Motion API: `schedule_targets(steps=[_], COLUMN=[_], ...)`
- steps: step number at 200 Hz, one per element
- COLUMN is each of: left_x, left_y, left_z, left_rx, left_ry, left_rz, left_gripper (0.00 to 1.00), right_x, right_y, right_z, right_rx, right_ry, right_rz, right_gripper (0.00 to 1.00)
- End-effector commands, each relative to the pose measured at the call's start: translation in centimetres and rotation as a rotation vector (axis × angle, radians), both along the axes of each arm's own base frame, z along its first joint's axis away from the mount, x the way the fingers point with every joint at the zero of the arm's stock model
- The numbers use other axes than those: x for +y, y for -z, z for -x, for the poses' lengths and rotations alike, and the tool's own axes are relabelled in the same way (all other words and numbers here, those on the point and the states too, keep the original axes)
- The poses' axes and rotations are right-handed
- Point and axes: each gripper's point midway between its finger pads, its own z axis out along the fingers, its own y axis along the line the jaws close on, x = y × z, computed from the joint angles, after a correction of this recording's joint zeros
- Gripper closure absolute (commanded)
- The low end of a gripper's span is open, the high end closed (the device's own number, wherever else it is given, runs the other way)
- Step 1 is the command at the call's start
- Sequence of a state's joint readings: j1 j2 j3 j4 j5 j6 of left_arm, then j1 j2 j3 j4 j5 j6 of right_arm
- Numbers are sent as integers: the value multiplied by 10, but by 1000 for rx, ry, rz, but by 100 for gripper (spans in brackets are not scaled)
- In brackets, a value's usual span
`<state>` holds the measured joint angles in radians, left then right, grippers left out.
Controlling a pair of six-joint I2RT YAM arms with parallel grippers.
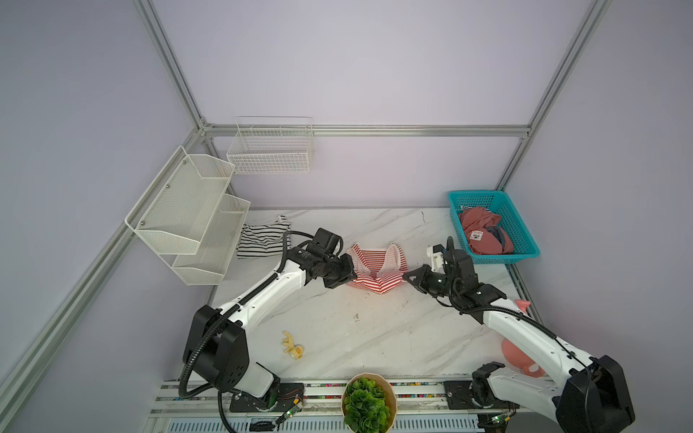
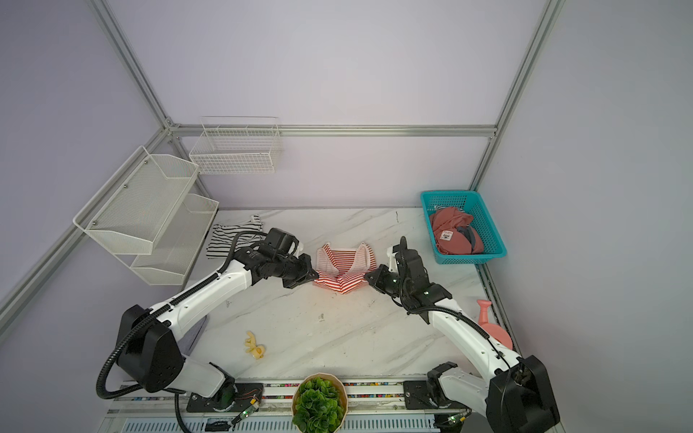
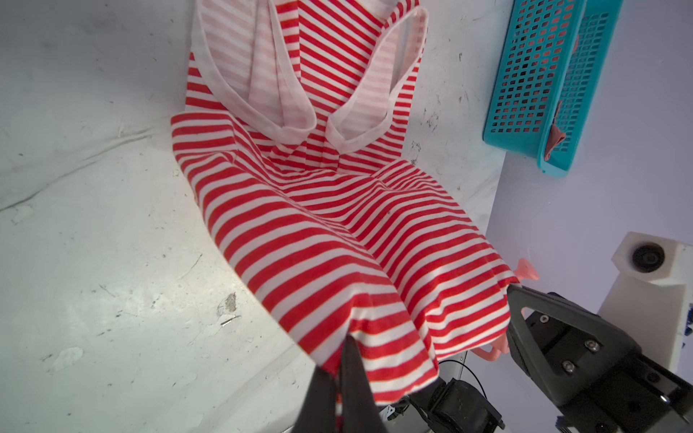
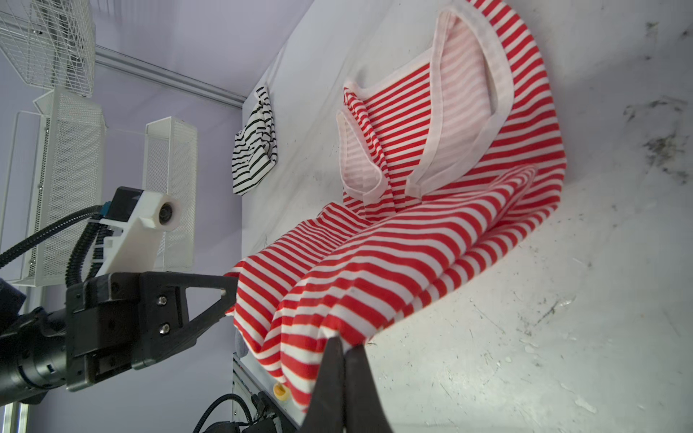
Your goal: Fold and stack the tank tops
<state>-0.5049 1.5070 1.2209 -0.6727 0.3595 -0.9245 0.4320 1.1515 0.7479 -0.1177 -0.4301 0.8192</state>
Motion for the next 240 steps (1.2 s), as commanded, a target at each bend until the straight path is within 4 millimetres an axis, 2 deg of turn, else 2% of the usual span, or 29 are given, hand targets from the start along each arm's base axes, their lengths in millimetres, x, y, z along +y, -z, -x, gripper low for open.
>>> schedule_targets(steps=[1, 27, 31, 37, 48, 84, 134, 161, 179, 189, 202, 219, 230, 240], left_x=[-4, -10, -10, -10, -9, -4, 0, -3, -7, -9, -10, -4, 1, 6], left_y=[-18, -18, -17, -20, -20, -28, -11, 2, 1, 1, -1, -2, -3, -5], left_z=[-30, -64, -69, -76, -88, -123, -167, -197, -217, -230, -243, -261, -270, -276], left_rx=[-68, -75, -74, -82, -87, -119, -118, -117, -132, -150, -169, -196, -203, -211], left_ry=[-15, -16, -19, -22, -28, -58, -74, -73, -77, -83, -93, -131, -156, -177], left_rz=[9, 22, 22, 28, 32, 45, 47, 65, 87, 90, 98, 91, 92, 94], left_gripper=[100, 100, 100, 100, 100, 100, 100, 100, 100, 95, 79, 73, 65, 61], right_x=[3, 3, 1, -1, -5, -12, -28, -31, -34, -38, -42, -49, -52, -55], right_y=[6, 15, 10, 18, 16, 17, 47, 49, 45, 43, 46, 54, 57, 58], right_z=[-16, -44, -48, -56, -68, -93, -127, -155, -176, -188, -200, -213, -220, -225], right_rx=[28, 38, 22, 42, 40, 44, 87, 70, 45, 35, 34, 41, 39, 32], right_ry=[10, 3, 7, 15, 31, 40, 66, 71, 80, 90, 103, 122, 134, 147], right_rz=[31, 58, 54, 64, 63, 59, 65, 39, 20, 13, 5, -24, -51, -70], right_gripper=[100, 100, 100, 100, 100, 100, 100, 100, 100, 100, 100, 69, 62, 60])
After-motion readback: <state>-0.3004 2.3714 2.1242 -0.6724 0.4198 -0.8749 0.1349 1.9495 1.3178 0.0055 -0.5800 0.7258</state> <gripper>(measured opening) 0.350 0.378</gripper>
